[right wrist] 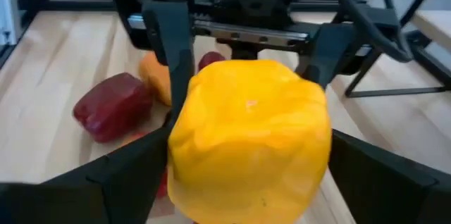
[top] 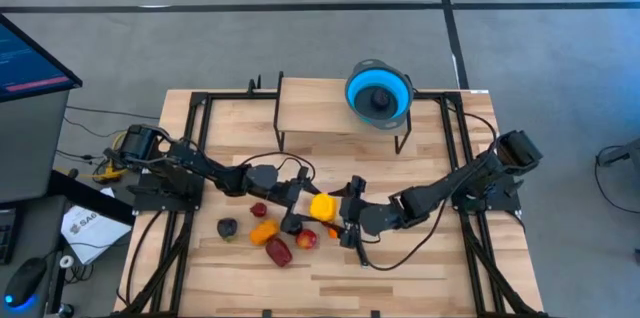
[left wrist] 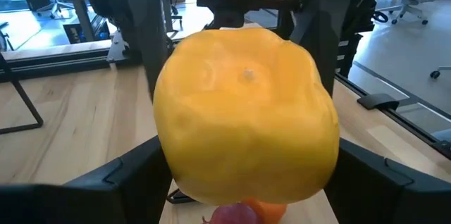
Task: Pick & Place Fruit
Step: Put the yellow bell pepper into the blue strainer bowl on the shelf
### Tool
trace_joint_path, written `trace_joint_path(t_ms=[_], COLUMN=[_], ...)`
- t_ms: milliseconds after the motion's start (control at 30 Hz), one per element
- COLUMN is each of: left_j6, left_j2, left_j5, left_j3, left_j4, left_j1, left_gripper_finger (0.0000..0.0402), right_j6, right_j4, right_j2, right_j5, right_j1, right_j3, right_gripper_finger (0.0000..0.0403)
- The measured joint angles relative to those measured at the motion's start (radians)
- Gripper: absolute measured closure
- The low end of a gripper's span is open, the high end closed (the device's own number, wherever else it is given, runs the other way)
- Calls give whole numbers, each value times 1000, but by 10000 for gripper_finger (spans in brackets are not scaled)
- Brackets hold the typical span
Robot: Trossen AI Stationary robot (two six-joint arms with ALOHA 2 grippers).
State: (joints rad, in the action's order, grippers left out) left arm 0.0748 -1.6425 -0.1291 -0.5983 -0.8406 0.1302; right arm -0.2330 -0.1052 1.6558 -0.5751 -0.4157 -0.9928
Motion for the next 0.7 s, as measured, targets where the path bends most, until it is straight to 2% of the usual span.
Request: trace_joint_path(t_ms=[167, 267, 400, 567, 700], left_j6=[-13, -49, -78, -24, 2], left_j2=[0, 0, 0, 0, 0], left_j5=[0, 0, 0, 0, 8], left_j3=[2, 2, 2, 2, 2], left_j4=[5, -2, -3, 1, 4], left_j1=[-1, -9, -29, -38, -38], left_gripper_finger=[76, 52, 22, 4, 6], right_j6=[-1, -45, -207, -474, -648], right_j4=[5, 29, 160, 305, 335], right_j2=[0, 0, 0, -5, -34], right_j5=[31, 32, 20, 2, 108], right_j1=[13, 4, -32, -123, -193], right_j3=[0, -1, 0, 0, 0], right_gripper_finger=[113, 138, 143, 137, 137])
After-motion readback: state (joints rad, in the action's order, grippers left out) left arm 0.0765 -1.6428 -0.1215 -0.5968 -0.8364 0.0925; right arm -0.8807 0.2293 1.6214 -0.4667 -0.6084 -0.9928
